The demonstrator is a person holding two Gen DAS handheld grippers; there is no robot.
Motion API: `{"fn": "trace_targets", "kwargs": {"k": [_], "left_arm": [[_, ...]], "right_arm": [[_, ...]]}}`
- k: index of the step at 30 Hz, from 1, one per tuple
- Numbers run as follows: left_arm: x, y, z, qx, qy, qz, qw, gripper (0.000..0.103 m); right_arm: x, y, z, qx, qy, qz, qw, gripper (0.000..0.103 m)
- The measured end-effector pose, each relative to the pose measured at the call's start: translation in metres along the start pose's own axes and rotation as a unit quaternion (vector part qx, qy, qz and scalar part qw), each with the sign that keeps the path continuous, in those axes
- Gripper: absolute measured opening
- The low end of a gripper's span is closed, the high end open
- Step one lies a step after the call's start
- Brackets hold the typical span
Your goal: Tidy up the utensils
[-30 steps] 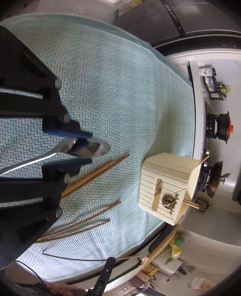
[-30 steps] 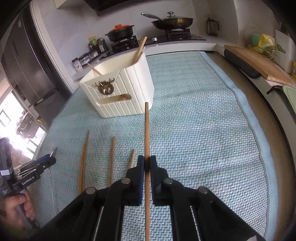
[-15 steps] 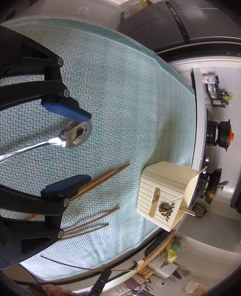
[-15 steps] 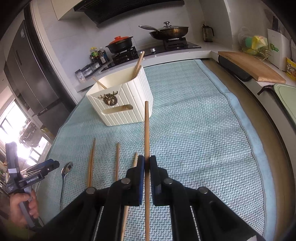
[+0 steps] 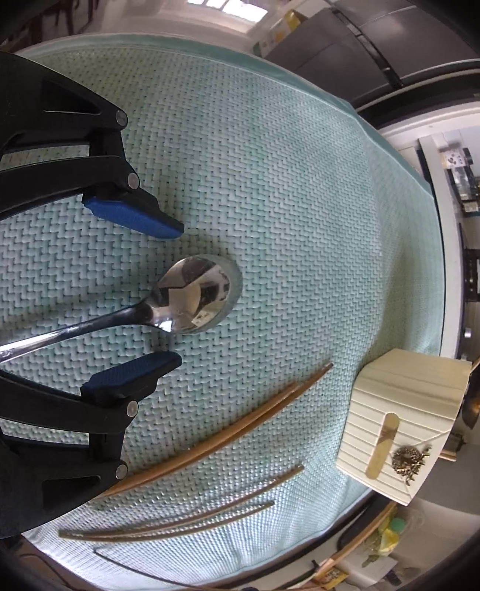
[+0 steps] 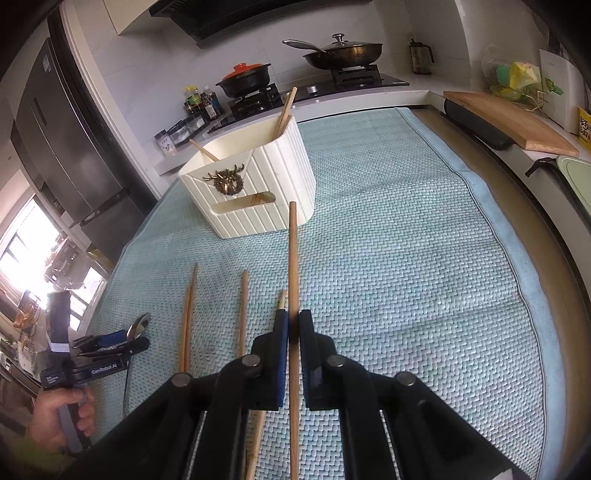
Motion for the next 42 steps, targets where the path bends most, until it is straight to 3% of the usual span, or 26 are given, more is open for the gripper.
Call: {"fn": "trace_targets", "kwargs": {"k": [2,3,5,8,13,20,26,32,42], "left_arm": [[-0.003,-0.001,0.003,0.022,-0.003,0.002,0.9998,0.032],[-0.004,-0.003,0.004,0.042,-0.019,0.004,0.9989,0.018],[-0.009,-0.01,0.003,0.064,-0.033,0.015,0.9973,0.001],[-0.019,-0.026,0.0,0.067,-0.036,0.044,0.9962,0.002],[-0.036,-0.053,-0.002,0.113,-0.083,0.077,0.9871,0.0],[-0.064,-0.086,-0.007,0.178,-0.144,0.121,0.9658,0.0],[-0.095,-0.11,-0.007,0.206,-0.157,0.155,0.9535,0.0],[-0.126,-0.119,-0.004,0.205,-0.137,0.174,0.9534,0.0],[-0.191,-0.133,0.007,0.209,-0.087,0.21,0.9514,0.0]], "right_arm": [[-0.001,-0.002,-0.001,0.0,0.0,0.003,1.0,0.006],[-0.002,-0.004,-0.001,0.0,0.0,0.005,1.0,0.006],[-0.004,-0.008,-0.001,0.0,-0.001,0.008,1.0,0.006],[-0.009,-0.015,-0.002,-0.002,-0.002,0.016,1.0,0.006],[-0.02,-0.026,-0.007,-0.009,-0.005,0.031,0.999,0.006],[-0.033,-0.04,-0.013,-0.022,-0.003,0.053,0.998,0.006],[-0.05,-0.049,-0.018,-0.035,-0.007,0.072,0.997,0.006],[-0.075,-0.055,-0.026,-0.061,-0.014,0.097,0.993,0.006],[-0.132,-0.028,-0.023,-0.09,-0.006,0.117,0.989,0.006]]}}
Point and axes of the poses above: each gripper's, at about its wrist camera, not at the fingertips, and y roughly the way its jaws point, z to its right, x to its underside, the point moved 10 cm from there along y, roughly the way its jaws point, and after that the axes turned 9 degrees about z, right-handed, at the moved point
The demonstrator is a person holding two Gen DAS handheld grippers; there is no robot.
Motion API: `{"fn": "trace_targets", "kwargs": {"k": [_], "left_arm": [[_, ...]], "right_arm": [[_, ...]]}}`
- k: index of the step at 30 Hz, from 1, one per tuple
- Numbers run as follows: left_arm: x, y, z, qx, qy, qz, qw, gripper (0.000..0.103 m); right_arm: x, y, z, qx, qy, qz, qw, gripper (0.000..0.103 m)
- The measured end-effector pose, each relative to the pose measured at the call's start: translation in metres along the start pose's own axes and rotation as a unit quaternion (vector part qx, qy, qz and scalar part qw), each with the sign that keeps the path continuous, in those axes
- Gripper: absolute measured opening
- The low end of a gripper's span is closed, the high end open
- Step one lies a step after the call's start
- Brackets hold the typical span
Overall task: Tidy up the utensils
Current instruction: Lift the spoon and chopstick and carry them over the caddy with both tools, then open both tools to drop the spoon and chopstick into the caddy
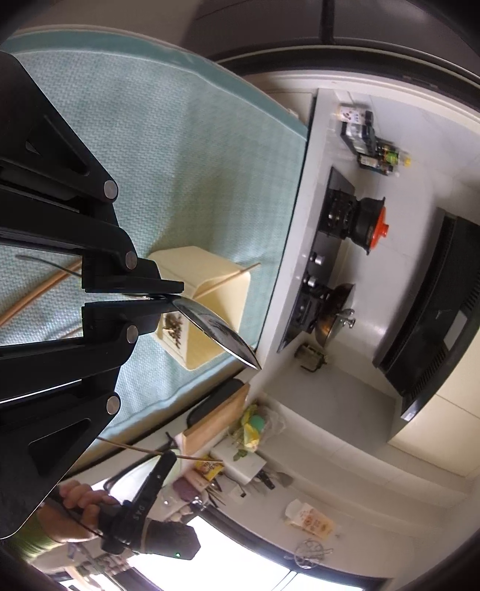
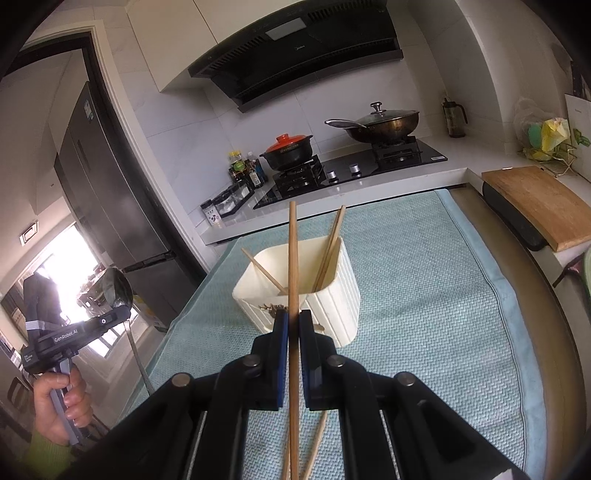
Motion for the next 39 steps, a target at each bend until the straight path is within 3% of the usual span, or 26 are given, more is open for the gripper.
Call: {"fn": "trace_targets", "kwargs": {"k": [14,19,24,27,30,39], "left_arm": [[-0.077,0.038,0.016,0.034,-0.001,0.042,0.9985,0.0],[-0.101,0.085,0.036,0.05,0.009,0.027,0.9984,0.0],[-0.119,0.122,0.046,0.058,0.012,0.054,0.9968,0.0],[-0.116,0.142,0.046,0.055,0.01,0.068,0.9961,0.0],[-0.104,0.161,0.04,0.046,0.012,0.072,0.9962,0.0],[-0.038,0.19,0.011,0.021,0.014,0.032,0.9992,0.0]], "right_arm": [[-0.088,0.049,-0.016,-0.016,-0.052,0.063,0.997,0.006],[-0.109,0.101,-0.024,-0.011,-0.08,0.037,0.996,0.006],[-0.142,0.126,-0.041,-0.025,-0.105,0.089,0.99,0.006],[-0.144,0.14,-0.045,-0.028,-0.122,0.112,0.986,0.006],[-0.129,0.157,-0.037,-0.03,-0.115,0.106,0.987,0.006],[-0.072,0.18,-0.006,-0.009,-0.119,0.073,0.99,0.006]]}}
Point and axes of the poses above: each gripper's, at about its wrist camera, not at the fingertips, and y roughly the way its jaws point, z to its right, x to its underside, the point moved 10 cm from there along y, roughly the way its jaws point, and after that the axes turned 9 degrees about z, right-handed, at the moved point
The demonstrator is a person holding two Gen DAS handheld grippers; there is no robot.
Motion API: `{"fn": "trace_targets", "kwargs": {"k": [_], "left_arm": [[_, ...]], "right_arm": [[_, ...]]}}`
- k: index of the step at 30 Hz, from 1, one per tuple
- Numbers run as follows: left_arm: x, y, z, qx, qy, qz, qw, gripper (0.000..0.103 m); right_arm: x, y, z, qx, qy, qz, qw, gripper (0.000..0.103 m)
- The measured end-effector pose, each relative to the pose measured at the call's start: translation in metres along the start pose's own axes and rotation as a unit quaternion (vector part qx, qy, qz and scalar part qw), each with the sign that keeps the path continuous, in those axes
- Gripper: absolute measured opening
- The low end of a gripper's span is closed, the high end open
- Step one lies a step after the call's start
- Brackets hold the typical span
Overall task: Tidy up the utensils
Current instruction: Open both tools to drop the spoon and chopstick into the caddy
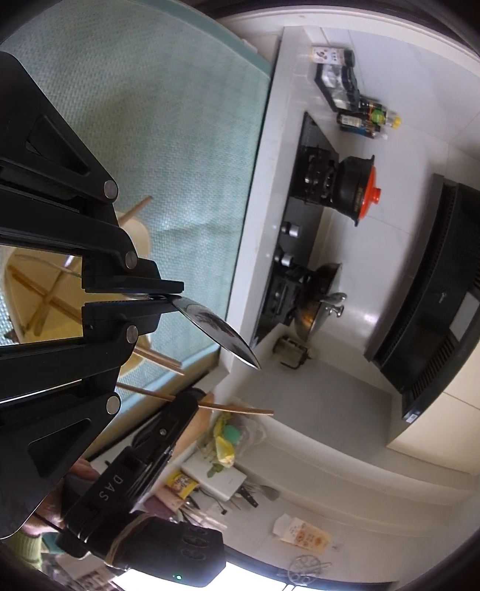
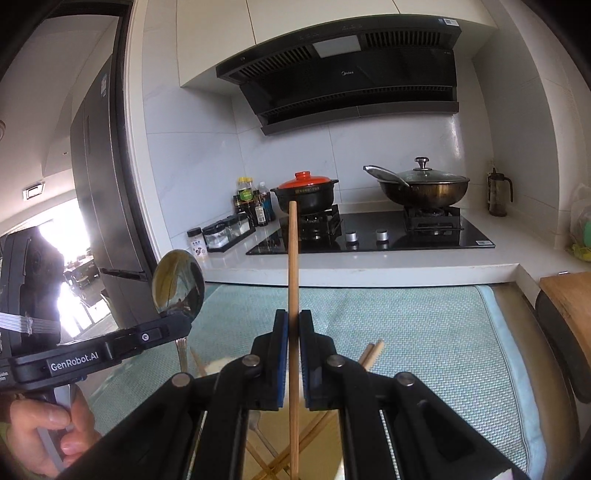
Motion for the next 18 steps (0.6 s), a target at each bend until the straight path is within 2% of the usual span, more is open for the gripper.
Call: {"fn": "trace_targets", "kwargs": {"k": [2,4,5,6,8,9,10,13,14,15,16,18], "left_arm": [[0.01,0.001,-0.007,-0.01,-0.009,-0.013,0.9998,0.001],[0.014,0.001,-0.017,-0.026,-0.021,-0.023,0.9992,0.01],[0.014,-0.001,-0.021,-0.033,-0.027,-0.025,0.9988,0.024],[0.011,-0.004,-0.023,-0.035,-0.034,-0.023,0.9985,0.042],[-0.002,-0.015,-0.027,-0.048,-0.039,-0.01,0.998,0.06],[-0.01,-0.023,-0.026,-0.049,-0.039,-0.001,0.998,0.064],[-0.02,-0.033,-0.023,-0.046,-0.038,0.007,0.9982,0.066],[-0.044,-0.069,-0.013,-0.055,-0.008,0.028,0.9981,0.08],[-0.05,-0.084,-0.01,-0.061,0.006,0.033,0.9975,0.088],[-0.053,-0.101,-0.007,-0.07,0.019,0.037,0.9967,0.095],[-0.054,-0.118,-0.006,-0.078,0.03,0.041,0.9957,0.098],[-0.05,-0.15,-0.004,-0.091,0.049,0.037,0.9939,0.1]], "right_arm": [[0.009,-0.001,0.0,-0.004,0.001,-0.011,1.0,0.006],[0.017,-0.004,-0.001,-0.007,0.006,-0.023,1.0,0.008],[0.02,-0.005,0.0,-0.007,0.008,-0.034,0.999,0.008],[0.022,-0.006,0.002,-0.001,0.007,-0.042,0.999,0.011],[0.016,-0.012,0.006,0.013,0.004,-0.043,0.999,0.027],[0.008,-0.019,0.007,0.014,0.01,-0.037,0.999,0.041],[-0.001,-0.027,0.008,0.015,0.017,-0.028,0.999,0.05],[-0.033,-0.06,0.004,0.014,0.017,0.0,1.0,0.051],[-0.041,-0.074,0.0,0.012,0.012,0.006,1.0,0.051],[-0.047,-0.088,-0.005,0.009,0.006,0.011,1.0,0.055],[-0.051,-0.104,-0.009,0.009,-0.002,0.014,1.0,0.063],[-0.053,-0.136,-0.017,0.012,-0.017,0.019,1.0,0.07]]}}
Point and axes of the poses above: each gripper's, at about its wrist camera, not at the fingertips, and y roughly the way its jaws point, z to its right, x to its underside, the point moved 10 cm from there along y, roughly the way its jaws point, and after that the axes turned 9 degrees about z, right-handed, at the moved point
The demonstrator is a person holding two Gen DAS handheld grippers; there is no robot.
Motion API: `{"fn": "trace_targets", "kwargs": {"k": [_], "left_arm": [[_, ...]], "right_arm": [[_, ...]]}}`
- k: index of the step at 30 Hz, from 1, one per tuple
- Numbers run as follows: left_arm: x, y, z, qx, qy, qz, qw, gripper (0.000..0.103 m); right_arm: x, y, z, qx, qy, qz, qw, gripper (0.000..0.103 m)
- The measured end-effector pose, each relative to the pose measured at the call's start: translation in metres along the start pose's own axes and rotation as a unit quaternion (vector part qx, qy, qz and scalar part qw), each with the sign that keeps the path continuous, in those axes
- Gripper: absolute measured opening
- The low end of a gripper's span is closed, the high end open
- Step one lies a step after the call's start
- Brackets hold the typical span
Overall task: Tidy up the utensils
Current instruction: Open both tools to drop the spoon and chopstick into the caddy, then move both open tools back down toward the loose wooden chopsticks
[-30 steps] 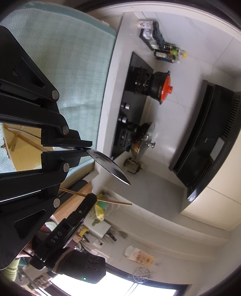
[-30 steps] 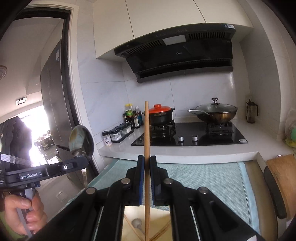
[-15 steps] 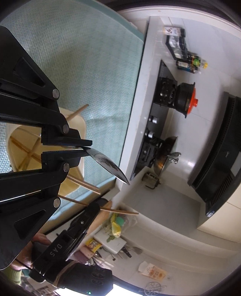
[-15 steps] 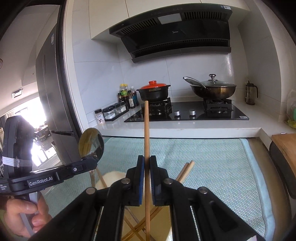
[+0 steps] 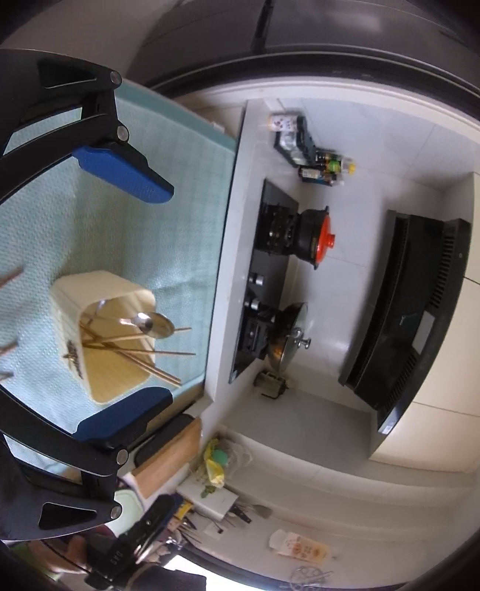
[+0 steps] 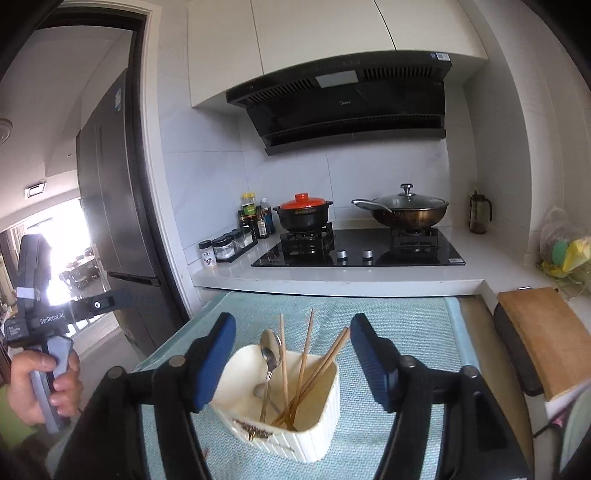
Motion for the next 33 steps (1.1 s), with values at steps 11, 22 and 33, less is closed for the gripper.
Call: {"fn": "trace_targets", "kwargs": {"k": [11,22,33], "left_arm": [[0.136,-0.152,-0.026,-0.162,0.143,-0.049,0.9752,0.103],[0.23,-0.189,-0.005,-0.193,0.131,-0.091,0.9681,0.103],[0.266,-0.174,0.005,-0.11,0.056,-0.161,0.9792,0.102]], "right_arm": [[0.123,-0.158,-0.013,0.05,0.019,-0.071,0.996,0.078],[0.226,-0.21,-0.045,0.063,0.079,-0.138,0.985,0.078],[0.233,-0.213,-0.072,0.041,0.053,-0.119,0.991,0.085]]}}
Point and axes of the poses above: each gripper's, at about its wrist camera, not at the fingertips, and y roughly the way its jaws point, z to its right, x to its underside, the point moved 10 cm from there along y, roughly the way its jaws point, and after that the axes turned 9 degrees about z, right-handed, at the moved point
